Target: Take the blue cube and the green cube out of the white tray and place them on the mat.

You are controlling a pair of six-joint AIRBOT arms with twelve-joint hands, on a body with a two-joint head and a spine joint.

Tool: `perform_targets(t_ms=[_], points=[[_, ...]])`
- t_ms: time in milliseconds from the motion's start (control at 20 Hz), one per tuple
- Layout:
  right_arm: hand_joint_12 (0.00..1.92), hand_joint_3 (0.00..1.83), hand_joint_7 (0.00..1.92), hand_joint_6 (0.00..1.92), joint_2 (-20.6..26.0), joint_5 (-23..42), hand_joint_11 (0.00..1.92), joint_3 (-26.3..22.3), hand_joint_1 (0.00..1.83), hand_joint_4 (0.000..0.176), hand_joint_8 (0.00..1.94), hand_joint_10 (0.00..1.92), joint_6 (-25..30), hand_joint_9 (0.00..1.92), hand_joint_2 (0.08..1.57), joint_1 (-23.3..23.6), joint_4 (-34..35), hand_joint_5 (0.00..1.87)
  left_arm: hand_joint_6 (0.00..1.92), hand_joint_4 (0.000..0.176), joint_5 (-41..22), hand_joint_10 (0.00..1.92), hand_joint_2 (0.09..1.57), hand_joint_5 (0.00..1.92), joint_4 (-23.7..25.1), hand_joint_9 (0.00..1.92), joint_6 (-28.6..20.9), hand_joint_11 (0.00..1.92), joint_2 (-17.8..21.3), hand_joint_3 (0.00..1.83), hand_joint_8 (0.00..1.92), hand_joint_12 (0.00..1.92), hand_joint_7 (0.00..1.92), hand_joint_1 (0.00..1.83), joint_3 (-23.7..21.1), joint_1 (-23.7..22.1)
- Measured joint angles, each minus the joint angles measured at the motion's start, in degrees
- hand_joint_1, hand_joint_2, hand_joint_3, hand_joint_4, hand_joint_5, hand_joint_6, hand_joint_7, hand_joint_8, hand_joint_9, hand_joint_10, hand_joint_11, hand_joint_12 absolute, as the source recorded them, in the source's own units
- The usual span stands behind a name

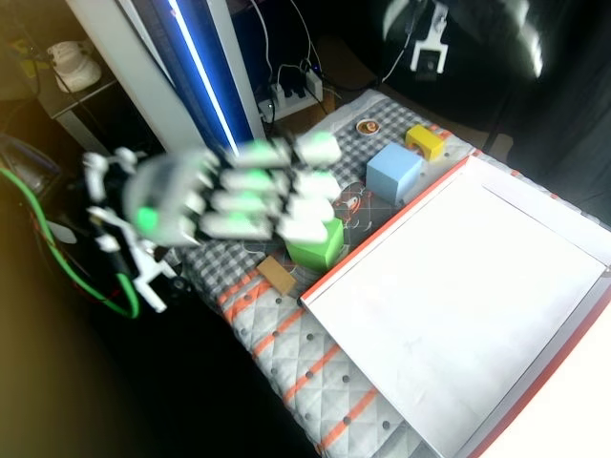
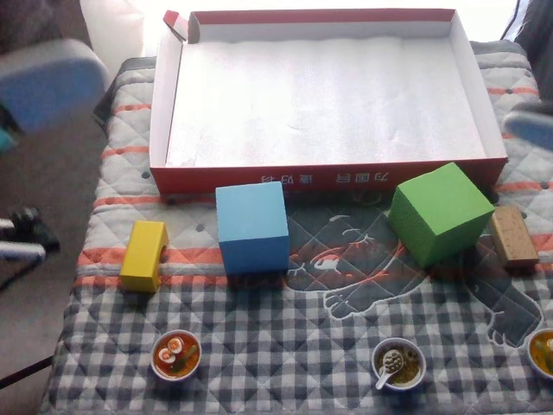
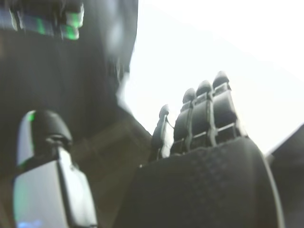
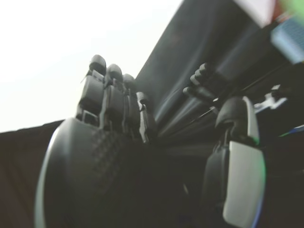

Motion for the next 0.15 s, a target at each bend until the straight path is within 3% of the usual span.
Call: perform_targets(t_ms=[50, 100, 150], points=[[0.13, 0.01, 0.37, 0.00, 0.3, 2.1, 0.38, -0.2, 0.37, 0.039, 0.00, 0.01, 0.0, 0.44, 1.15, 0.0, 0.5, 0.02, 0.00, 0.101, -4.3, 0.00, 0.92, 0.00, -0.5, 0.00, -2.7, 0.04, 0.0, 0.01, 0.00, 0.02, 0.02, 0.59, 0.2, 1.4], [0.13, 0.01, 0.39, 0.00, 0.6, 3.1, 0.39, -0.2, 0.34, 0.039, 0.01, 0.01, 0.0, 0.46, 1.17, 0.0, 0.9, 0.02, 0.00, 0.089, -6.8, 0.00, 0.93, 0.01, -0.3, 0.00, -4.9, 0.03, -0.2, 0.01, 0.00, 0.02, 0.03, 0.56, 0.7, 2.4], [0.16, 0.00, 0.44, 0.00, 1.1, 5.2, 0.45, -0.2, 0.41, 0.026, 0.01, 0.01, 0.0, 0.54, 1.15, 0.0, 2.8, 0.04, 0.00, 0.039, -9.7, 0.00, 1.00, 0.00, -0.2, 0.02, -11.2, 0.07, -1.1, 0.01, 0.00, 0.04, 0.05, 0.51, 2.0, 3.1]])
